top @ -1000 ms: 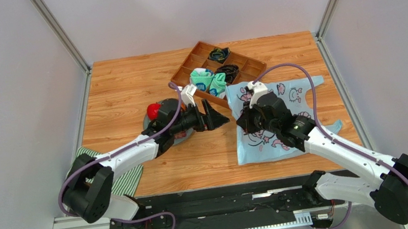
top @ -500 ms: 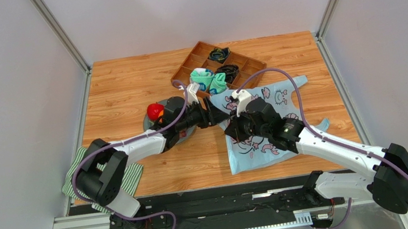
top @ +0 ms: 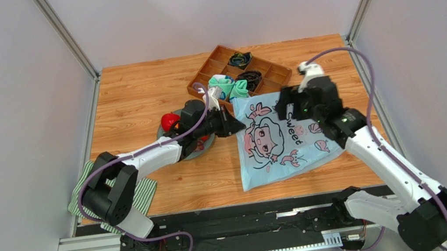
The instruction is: Place the fruits into the plastic bag
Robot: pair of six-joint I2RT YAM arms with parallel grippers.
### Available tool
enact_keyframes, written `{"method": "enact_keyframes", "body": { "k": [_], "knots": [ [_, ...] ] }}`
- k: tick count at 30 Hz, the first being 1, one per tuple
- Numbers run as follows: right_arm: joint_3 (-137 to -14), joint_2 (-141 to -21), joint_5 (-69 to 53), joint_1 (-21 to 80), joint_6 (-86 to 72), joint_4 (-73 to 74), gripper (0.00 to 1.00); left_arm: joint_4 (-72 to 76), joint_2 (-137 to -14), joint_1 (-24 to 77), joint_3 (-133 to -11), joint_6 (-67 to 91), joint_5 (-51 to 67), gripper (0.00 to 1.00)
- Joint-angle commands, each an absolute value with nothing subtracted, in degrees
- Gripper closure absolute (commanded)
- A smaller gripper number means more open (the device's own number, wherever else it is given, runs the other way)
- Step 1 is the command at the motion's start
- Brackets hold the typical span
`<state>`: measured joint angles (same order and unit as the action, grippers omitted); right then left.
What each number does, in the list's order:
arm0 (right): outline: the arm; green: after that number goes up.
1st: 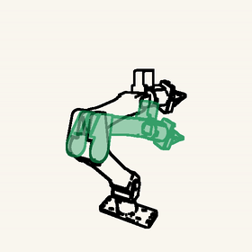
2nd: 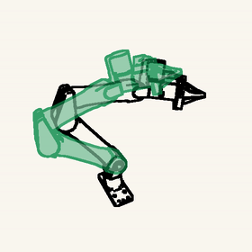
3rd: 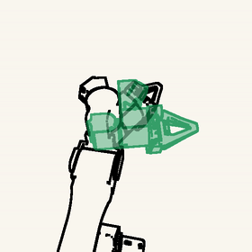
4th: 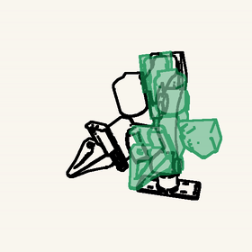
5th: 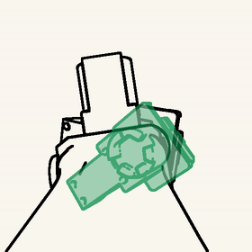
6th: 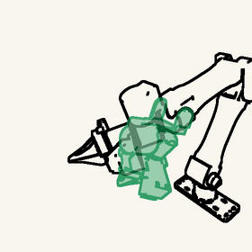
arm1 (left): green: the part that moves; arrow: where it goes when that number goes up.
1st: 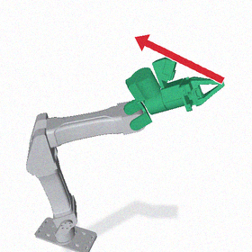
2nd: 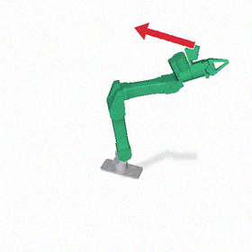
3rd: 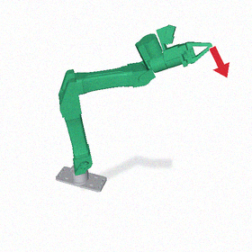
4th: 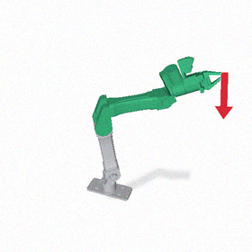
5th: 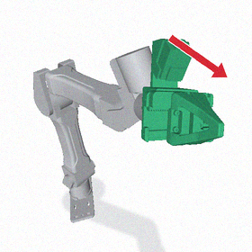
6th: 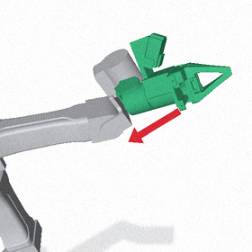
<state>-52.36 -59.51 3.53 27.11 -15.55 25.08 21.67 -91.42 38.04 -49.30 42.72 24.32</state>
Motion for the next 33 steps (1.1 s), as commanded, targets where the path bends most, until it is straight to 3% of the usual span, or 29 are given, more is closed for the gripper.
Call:
{"method": "enact_keyframes", "body": {
  "k": [1,5,9,22,33],
  "knots": [
    [-53.00,-59.41,1.24,11.54,-18.02,30.85,0.13,11.80,-89.03,37.35,-54.22,32.70,22.24,1.00],
    [-50.37,-64.76,-2.36,2.65,-17.14,27.27,0.19,9.41,-89.12,37.00,-55.37,30.32,21.62,1.00],
    [-49.75,-71.09,-7.46,-3.94,-17.92,25.49,0.19,9.32,-89.38,37.00,-55.55,30.50,22.06,1.00],
    [-48.51,-87.09,-0.80,-5.01,-21.09,20.74,0.17,9.14,-89.47,37.00,-55.37,30.41,22.94,1.00],
    [-50.27,-91.31,5.89,-5.01,-21.53,21.70,0.16,8.53,-89.74,37.00,-55.63,29.18,23.81,1.00]
  ]
}}
